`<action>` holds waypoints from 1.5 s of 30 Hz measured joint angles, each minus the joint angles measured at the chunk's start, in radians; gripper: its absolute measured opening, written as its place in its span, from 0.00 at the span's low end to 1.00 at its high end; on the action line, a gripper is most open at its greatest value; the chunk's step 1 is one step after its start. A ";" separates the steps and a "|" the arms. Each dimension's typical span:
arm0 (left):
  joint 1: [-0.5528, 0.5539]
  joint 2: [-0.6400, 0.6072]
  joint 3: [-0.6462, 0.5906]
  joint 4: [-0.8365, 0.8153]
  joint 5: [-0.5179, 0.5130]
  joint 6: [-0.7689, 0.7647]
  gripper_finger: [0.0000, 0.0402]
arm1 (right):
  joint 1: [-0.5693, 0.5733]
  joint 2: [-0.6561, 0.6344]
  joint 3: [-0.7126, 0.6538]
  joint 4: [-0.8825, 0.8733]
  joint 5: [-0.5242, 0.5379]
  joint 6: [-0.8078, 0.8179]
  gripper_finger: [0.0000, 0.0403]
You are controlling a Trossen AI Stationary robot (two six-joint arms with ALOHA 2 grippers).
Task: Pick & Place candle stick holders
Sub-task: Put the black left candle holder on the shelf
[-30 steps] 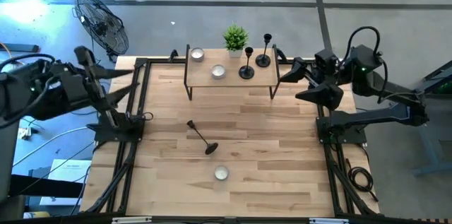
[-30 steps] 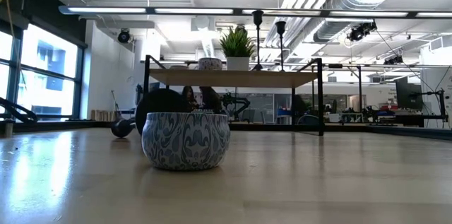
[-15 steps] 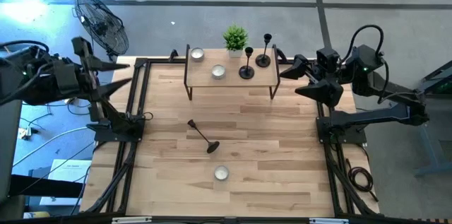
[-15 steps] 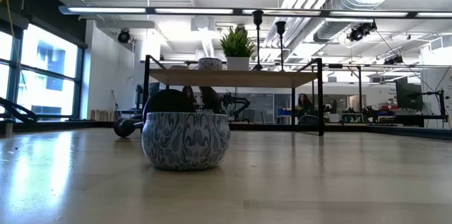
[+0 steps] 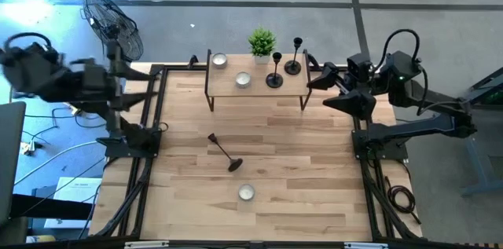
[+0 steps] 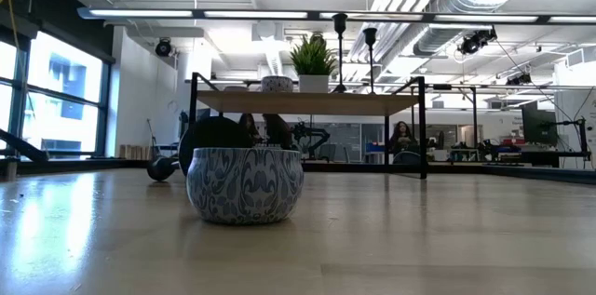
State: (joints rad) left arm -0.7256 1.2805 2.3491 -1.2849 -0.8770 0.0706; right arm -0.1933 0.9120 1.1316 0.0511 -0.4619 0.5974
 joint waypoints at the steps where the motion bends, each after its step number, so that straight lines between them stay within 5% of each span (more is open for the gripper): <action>1: 0.046 0.008 -0.001 -0.025 0.049 -0.016 0.33 | 0.000 0.002 0.000 -0.001 0.000 0.002 0.93; 10: 0.494 0.098 -0.002 -0.157 0.593 -0.078 0.33 | 0.000 0.034 0.000 -0.001 0.000 0.004 0.93; 15: 0.679 0.165 -0.002 -0.282 0.793 -0.055 0.33 | 0.010 0.042 0.000 -0.005 -0.007 0.004 0.93; 22: 0.731 0.238 -0.059 -0.286 0.871 0.288 0.33 | 0.061 0.043 0.000 -0.016 -0.008 -0.001 0.93; 27: 0.733 0.272 -0.149 -0.282 0.884 0.366 0.33 | 0.098 0.044 0.000 -0.031 0.003 -0.003 0.93; 41: 0.732 0.266 -0.639 -0.278 0.926 0.545 0.33 | 0.185 0.045 0.000 -0.078 0.178 -0.049 0.93; 45: 0.732 0.266 -0.783 -0.153 0.926 0.581 0.33 | 0.207 0.045 0.000 -0.079 0.207 -0.061 0.93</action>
State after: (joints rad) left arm 0.0067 1.5464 1.5660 -1.4381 0.0488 0.6514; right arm 0.0138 0.9565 1.1316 -0.0283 -0.2544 0.5364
